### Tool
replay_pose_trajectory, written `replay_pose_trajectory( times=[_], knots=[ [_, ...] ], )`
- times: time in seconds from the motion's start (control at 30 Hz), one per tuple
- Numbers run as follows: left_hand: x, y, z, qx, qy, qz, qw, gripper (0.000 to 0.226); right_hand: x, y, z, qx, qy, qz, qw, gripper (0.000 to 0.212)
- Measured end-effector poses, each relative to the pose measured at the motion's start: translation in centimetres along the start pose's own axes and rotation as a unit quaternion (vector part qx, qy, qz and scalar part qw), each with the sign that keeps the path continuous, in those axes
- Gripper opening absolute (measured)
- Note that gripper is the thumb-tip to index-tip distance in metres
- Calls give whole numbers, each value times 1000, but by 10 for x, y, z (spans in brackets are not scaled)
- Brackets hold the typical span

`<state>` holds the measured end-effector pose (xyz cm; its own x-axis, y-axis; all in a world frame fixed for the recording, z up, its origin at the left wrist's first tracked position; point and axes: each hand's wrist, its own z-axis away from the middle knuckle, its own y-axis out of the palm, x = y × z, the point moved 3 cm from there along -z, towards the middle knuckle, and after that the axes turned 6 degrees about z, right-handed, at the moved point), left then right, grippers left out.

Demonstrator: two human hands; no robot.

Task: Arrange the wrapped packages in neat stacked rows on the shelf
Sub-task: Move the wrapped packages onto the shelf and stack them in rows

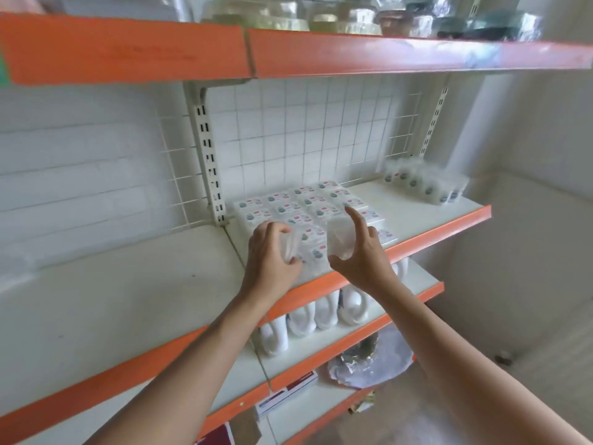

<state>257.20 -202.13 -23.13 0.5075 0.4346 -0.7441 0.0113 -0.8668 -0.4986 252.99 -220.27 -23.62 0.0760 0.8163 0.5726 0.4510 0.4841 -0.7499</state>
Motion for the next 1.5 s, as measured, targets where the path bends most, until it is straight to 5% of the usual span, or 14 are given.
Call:
replay_pose_trajectory(
  times=[0.27, 0.63, 1.1, 1.3, 1.5],
  knots=[
    [-29, 73, -52, 65, -96, 40, 992, 56, -85, -37, -50, -34, 26, -13, 999, 67],
    [-20, 145, -119, 124, -70, 98, 985, 59, -147, -49, -122, -49, 43, 69, 996, 57],
    [-34, 212, -142, 66, -132, 59, 987, 54, -241, -36, -188, 38, 1, 50, 998, 45],
    [-50, 244, -137, 13, -167, 29, 986, 55, -261, -38, -202, 78, -61, 39, 994, 46],
    [-69, 270, -139, -7, -163, 17, 986, 71, -262, -61, -205, 16, -204, -17, 979, 38]
  ],
)
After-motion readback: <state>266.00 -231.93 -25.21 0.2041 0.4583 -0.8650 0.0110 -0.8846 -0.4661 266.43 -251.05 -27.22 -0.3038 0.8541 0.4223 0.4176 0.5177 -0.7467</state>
